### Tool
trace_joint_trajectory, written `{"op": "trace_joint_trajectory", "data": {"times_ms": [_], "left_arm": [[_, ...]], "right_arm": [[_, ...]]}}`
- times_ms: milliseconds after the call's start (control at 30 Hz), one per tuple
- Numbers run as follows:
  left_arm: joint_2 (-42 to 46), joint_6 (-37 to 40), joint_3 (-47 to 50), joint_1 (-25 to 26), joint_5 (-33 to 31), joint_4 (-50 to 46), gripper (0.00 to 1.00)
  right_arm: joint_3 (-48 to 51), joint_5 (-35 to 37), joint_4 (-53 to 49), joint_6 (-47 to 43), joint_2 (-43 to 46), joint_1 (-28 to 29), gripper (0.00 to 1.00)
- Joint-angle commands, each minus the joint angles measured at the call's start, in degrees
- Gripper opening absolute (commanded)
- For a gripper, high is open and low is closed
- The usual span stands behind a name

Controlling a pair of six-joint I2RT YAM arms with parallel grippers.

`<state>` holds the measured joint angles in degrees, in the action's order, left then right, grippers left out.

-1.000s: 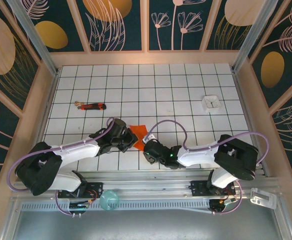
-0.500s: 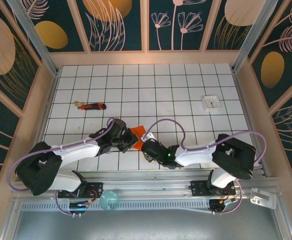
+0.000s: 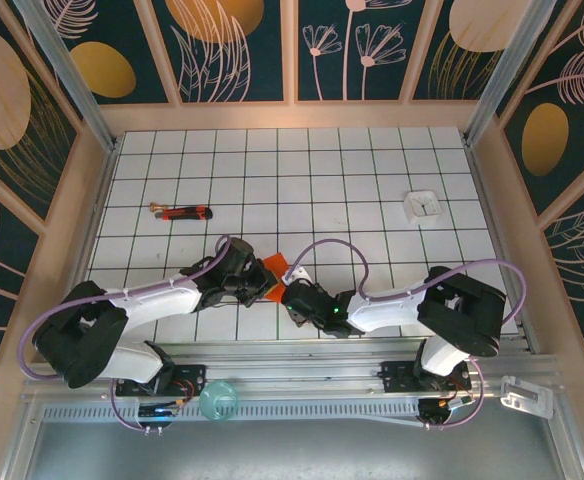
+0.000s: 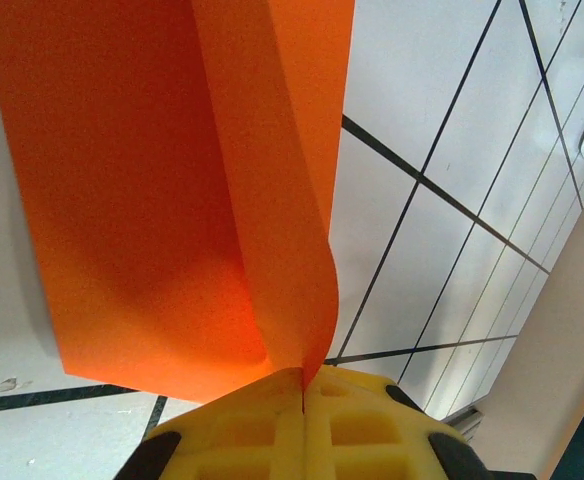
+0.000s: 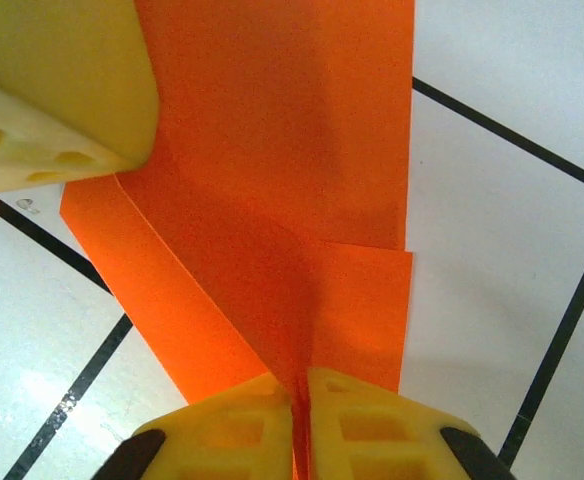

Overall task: Fold a paper plane with a square sheet of paper (pick it up from the middle)
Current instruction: Fourth fold the wing at the center of the table.

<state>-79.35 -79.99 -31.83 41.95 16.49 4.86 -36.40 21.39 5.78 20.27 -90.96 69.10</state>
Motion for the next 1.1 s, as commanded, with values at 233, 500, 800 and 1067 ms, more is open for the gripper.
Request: {"op": "trace_joint_trajectory", "data": {"times_ms": [233,500,800,1067], "left_arm": [[-0.35,0.43,-1.73,-0.19,0.75,-2.56,0.00],[2.03,4.32,-4.14,-1.90,-0.61,-5.19,0.25],[5.10,8.24,-5.71,-2.61,-2.16,-7.54,0.38],[5.92,8.33,-2.16,-2.60,-0.85,-4.60,0.37]], "right_arm": [[1.05,-5.83,3.11,3.24,1.57,-2.71,0.00],[5.40,-17.92,7.53,6.42,5.25,-8.41,0.00],[7.62,-26.28,10.64,8.62,6.23,-13.03,0.00],[9.04,-32.31,12.82,11.69,5.89,-16.92,0.00]]}}
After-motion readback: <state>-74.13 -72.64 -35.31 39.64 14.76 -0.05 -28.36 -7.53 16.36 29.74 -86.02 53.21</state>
